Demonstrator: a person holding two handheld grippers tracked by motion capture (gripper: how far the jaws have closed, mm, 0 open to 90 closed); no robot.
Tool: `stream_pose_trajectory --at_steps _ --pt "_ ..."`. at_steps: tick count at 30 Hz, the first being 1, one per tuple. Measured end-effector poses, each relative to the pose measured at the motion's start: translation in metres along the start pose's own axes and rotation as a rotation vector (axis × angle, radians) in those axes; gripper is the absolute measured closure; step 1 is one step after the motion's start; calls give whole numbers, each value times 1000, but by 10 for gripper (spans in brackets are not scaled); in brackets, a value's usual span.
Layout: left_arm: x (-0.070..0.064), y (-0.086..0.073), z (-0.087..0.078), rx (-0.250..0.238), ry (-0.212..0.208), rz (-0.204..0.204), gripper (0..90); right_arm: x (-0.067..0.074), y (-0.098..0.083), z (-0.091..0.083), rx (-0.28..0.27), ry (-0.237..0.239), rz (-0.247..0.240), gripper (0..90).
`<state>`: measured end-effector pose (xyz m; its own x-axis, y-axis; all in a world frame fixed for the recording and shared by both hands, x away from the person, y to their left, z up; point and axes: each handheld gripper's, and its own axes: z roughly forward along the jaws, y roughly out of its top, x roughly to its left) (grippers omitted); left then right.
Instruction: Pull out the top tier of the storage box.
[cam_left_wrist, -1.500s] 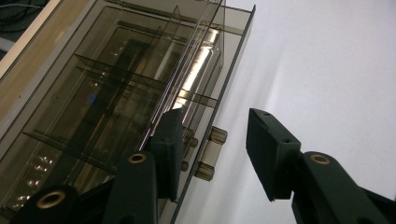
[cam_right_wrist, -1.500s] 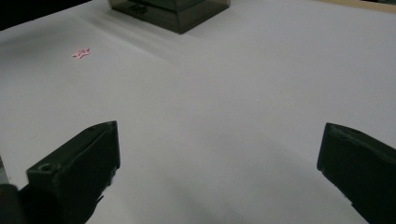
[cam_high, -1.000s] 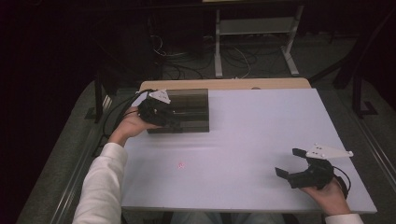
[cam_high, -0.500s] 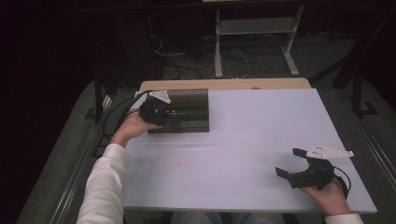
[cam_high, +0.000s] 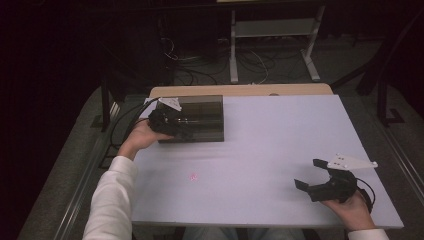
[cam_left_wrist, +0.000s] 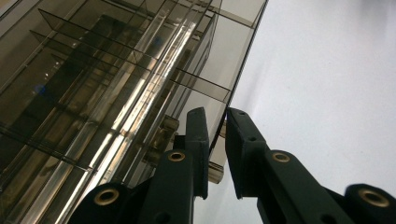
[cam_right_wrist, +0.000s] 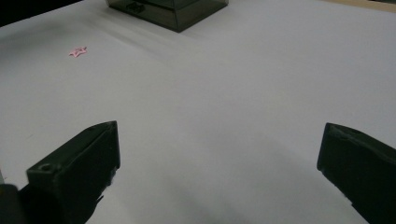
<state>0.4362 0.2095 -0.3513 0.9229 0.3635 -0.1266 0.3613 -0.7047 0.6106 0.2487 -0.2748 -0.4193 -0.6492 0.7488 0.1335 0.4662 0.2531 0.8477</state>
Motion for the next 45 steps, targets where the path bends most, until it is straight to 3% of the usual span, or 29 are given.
stream_pose_trajectory --at_steps 18,45 --pt "-9 -2 0 16 -19 7 793 0 0 0 -2 -5 1 0" --pt "-18 -10 -1 -15 -41 2 802 1 0 0 -3 -1 -1 0"
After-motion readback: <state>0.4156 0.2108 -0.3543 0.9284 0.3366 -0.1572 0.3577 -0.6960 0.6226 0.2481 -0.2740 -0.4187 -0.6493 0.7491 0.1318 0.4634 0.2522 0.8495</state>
